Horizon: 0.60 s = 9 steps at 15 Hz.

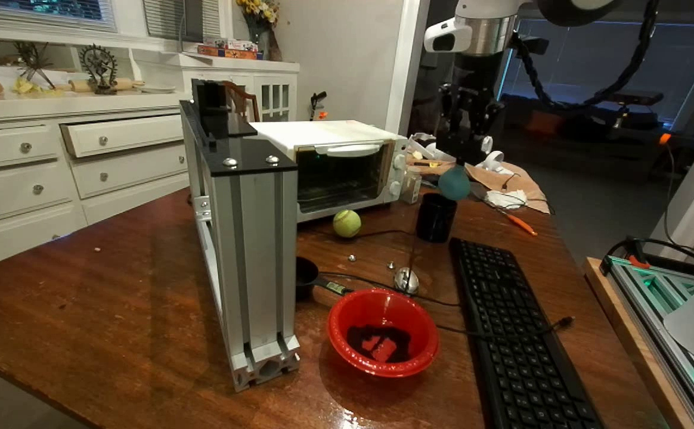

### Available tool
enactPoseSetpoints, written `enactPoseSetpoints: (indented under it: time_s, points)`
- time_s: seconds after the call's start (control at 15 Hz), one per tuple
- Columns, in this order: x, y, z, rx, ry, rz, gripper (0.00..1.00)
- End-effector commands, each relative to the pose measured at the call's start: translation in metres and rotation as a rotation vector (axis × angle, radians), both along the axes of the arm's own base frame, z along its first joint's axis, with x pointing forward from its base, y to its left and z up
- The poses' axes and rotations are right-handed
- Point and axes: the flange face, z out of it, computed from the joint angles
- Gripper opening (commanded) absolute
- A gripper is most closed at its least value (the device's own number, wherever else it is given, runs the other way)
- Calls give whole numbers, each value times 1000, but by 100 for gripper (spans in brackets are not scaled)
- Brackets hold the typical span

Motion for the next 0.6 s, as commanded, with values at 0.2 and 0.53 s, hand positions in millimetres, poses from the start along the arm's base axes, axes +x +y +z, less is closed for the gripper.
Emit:
enactPoseSetpoints:
  time_s: [0.2, 0.53]
  points:
    - [-16, -14, -5, 64, -105, -124, 23]
    - [-21, -23, -2, 75, -157, -183, 23]
